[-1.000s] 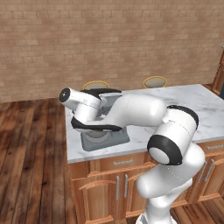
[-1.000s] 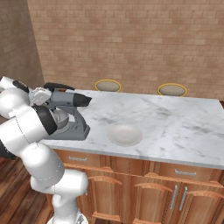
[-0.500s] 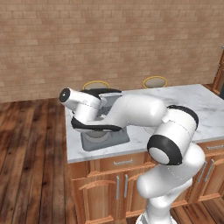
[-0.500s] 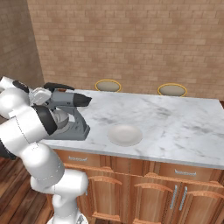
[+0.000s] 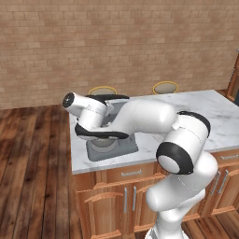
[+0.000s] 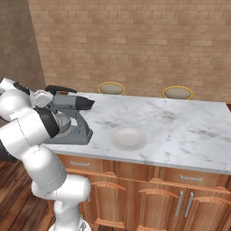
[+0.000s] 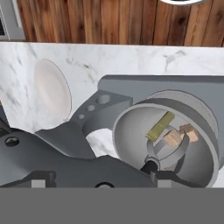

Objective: Add butter and sugar cubes to the stand mixer bowl and then turn on the stand mixer to begin making frosting.

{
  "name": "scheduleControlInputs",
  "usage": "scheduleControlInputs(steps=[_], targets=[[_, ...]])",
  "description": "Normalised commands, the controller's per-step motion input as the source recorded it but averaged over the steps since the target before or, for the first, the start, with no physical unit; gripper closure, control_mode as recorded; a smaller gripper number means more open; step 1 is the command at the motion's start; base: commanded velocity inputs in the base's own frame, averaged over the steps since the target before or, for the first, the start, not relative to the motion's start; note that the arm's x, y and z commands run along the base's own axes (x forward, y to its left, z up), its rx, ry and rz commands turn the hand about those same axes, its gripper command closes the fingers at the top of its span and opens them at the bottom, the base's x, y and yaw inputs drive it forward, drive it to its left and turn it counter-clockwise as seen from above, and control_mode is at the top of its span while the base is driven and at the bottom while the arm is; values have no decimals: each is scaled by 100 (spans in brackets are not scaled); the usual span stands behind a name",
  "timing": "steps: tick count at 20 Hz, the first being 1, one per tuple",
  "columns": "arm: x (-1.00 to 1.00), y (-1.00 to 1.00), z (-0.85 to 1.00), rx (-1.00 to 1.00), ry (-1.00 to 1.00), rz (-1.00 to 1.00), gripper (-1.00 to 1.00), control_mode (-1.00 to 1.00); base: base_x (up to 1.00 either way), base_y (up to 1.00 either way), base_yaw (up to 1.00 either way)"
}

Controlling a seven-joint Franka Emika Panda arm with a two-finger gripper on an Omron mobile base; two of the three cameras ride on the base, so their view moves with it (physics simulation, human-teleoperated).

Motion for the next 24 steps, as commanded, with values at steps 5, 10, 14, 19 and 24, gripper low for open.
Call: scheduleControlInputs(steps=[5,10,14,19,24], targets=[[51,-2,0,1,6,0,100,-100,0,0,0],[45,-6,0,4,6,0,100,-100,0,0,0],[34,-18,0,9,2,2,100,-100,0,0,0],[24,-33,0,11,0,8,100,-100,0,0,0],[29,-33,0,12,0,10,100,-100,0,0,0]])
